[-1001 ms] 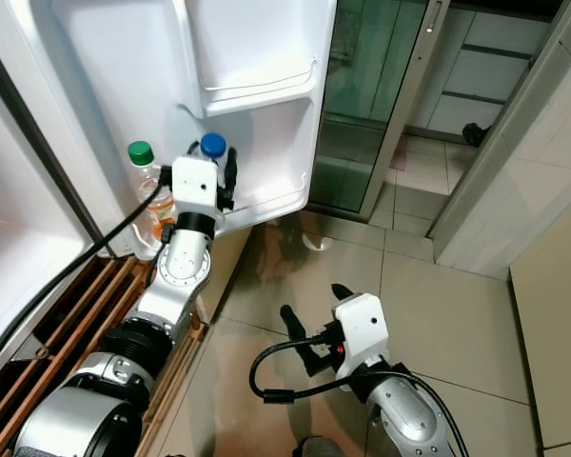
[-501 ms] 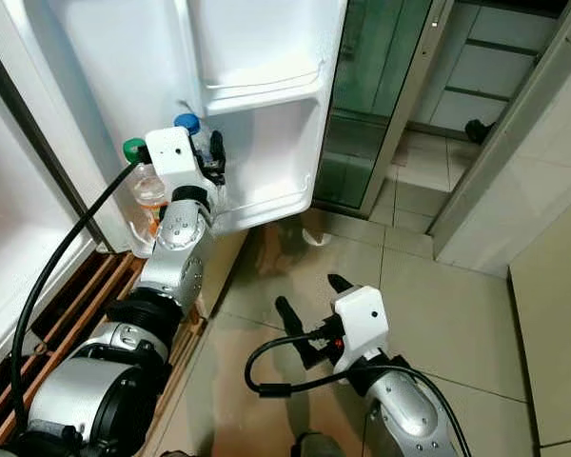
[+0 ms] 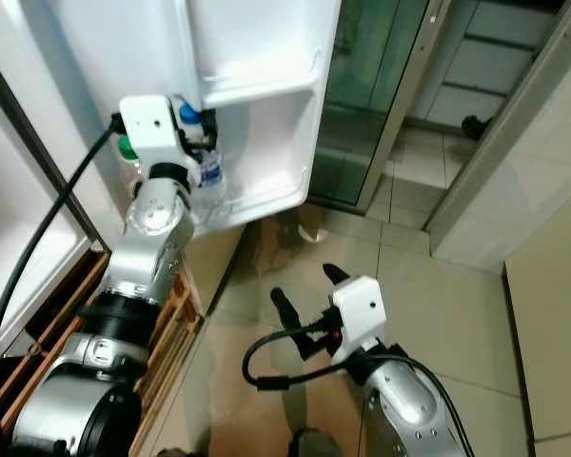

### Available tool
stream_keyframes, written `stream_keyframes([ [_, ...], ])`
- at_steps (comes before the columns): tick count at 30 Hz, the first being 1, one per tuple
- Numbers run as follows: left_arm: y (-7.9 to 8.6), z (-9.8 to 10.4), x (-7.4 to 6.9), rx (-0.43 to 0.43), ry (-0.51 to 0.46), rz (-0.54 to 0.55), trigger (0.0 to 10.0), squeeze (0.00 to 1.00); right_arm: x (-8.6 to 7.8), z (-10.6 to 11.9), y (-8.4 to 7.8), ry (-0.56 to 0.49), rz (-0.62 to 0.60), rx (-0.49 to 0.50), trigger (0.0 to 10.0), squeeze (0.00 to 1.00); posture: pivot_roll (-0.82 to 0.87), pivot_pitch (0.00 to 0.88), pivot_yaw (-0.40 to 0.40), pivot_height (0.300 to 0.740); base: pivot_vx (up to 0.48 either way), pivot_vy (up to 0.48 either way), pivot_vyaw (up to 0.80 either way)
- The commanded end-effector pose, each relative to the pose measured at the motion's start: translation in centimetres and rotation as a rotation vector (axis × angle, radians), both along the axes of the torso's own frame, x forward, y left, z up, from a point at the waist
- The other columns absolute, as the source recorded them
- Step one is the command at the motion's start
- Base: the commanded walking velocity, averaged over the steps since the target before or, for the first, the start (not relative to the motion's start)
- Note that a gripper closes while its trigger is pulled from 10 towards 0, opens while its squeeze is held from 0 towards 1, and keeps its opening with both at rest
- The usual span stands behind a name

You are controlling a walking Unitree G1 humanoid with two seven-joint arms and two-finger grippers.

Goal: Restocking fridge

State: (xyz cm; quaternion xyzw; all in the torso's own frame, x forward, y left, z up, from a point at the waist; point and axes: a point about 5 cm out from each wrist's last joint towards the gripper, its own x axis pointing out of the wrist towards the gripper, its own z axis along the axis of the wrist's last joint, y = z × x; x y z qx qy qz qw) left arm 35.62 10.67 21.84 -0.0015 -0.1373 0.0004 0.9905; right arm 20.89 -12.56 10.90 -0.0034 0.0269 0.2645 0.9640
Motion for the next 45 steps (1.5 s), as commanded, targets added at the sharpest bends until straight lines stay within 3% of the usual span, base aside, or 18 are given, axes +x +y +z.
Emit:
stream_keyframes([
  [1,0.3,2.4,-1.4,0.052,-0.064,-0.040,10.0,1.00,0.2,-0.1,-0.1,-0.008,-0.010,0.010,10.0,0.00,-0.23,0.050,0.005,0.740,0.000,0.000,0.00],
  [7,1.6,2.0,-3.7,0.116,-0.030,-0.090,10.0,1.00,0.8,-0.2,0.0,-0.015,-0.017,0.017,10.0,0.00,-0.19,0.010,0.010,0.740,0.000,0.000,0.00],
  [8,1.9,2.0,-4.8,0.098,-0.022,-0.132,10.0,0.00,1.2,-0.3,0.0,-0.019,-0.021,0.019,10.0,0.00,-0.16,0.000,0.008,0.740,0.000,0.000,0.00],
  [9,1.9,2.0,-4.8,0.098,-0.022,-0.132,10.0,0.00,1.2,-0.3,0.0,-0.019,-0.021,0.019,10.0,0.00,-0.16,0.000,0.008,0.740,0.000,0.000,0.00],
  [10,1.7,2.2,-5.9,0.064,-0.025,-0.196,10.0,0.00,1.5,-0.5,0.0,-0.021,-0.023,0.020,10.0,0.00,-0.14,0.000,0.004,0.740,0.000,0.000,0.00],
  [12,1.6,2.5,-6.7,0.031,-0.033,-0.247,10.0,0.00,1.8,-0.6,0.1,-0.023,-0.022,0.020,10.0,0.00,-0.13,0.000,0.003,0.740,0.000,0.000,0.00],
  [15,1.7,2.2,-7.6,0.044,-0.030,-0.282,10.0,0.00,2.3,-0.8,0.2,-0.031,-0.013,0.016,10.0,0.00,-0.11,0.000,-0.002,0.740,0.000,0.000,0.00],
  [22,1.4,1.4,-8.4,0.058,-0.022,-0.330,10.0,0.00,3.4,-1.1,0.2,-0.050,-0.012,0.006,10.0,0.00,-0.09,0.000,-0.004,0.740,0.000,0.000,0.00],
  [27,2.2,0.3,-8.9,0.066,0.005,-0.360,10.0,0.00,3.7,-1.0,0.3,-0.069,-0.021,0.010,10.0,0.00,-0.10,0.000,0.004,0.740,0.000,0.000,0.00],
  [33,5.1,-2.5,-11.0,0.053,0.090,-0.377,10.0,0.00,3.0,-1.3,-0.8,-0.061,-0.074,0.025,10.0,0.00,-0.11,0.000,0.004,0.740,0.000,0.000,0.00],
  [36,6.4,-5.6,-12.7,0.033,0.204,-0.409,10.0,0.00,1.8,-2.6,-2.4,0.008,-0.131,0.052,10.0,0.00,-0.10,0.000,0.001,0.740,0.000,0.000,0.00],
  [37,6.4,-5.6,-12.7,0.033,0.204,-0.409,10.0,0.00,1.8,-2.6,-2.4,0.008,-0.131,0.052,10.0,0.00,-0.10,0.000,0.001,0.740,0.000,0.000,0.00],
  [38,7.0,-7.7,-13.5,0.006,0.285,-0.414,10.0,0.00,1.1,-3.4,-3.1,0.032,-0.141,0.027,10.0,0.00,-0.10,0.000,0.002,0.740,0.000,0.000,0.00],
  [42,6.9,-8.6,-13.5,0.072,0.299,-0.388,10.0,0.00,1.0,-3.5,-3.3,0.031,-0.141,0.009,10.0,0.00,-0.11,0.000,0.002,0.740,0.000,0.000,0.00],
  [44,6.5,-8.8,-12.1,0.113,0.300,-0.308,10.0,0.00,2.1,-2.6,-3.0,-0.016,-0.151,0.024,10.0,0.00,-0.12,0.000,0.005,0.740,0.000,0.000,0.00],
  [45,6.5,-8.8,-12.1,0.113,0.300,-0.308,10.0,0.00,2.1,-2.6,-3.0,-0.016,-0.151,0.024,10.0,0.00,-0.12,0.000,0.005,0.740,0.000,0.000,0.00],
])
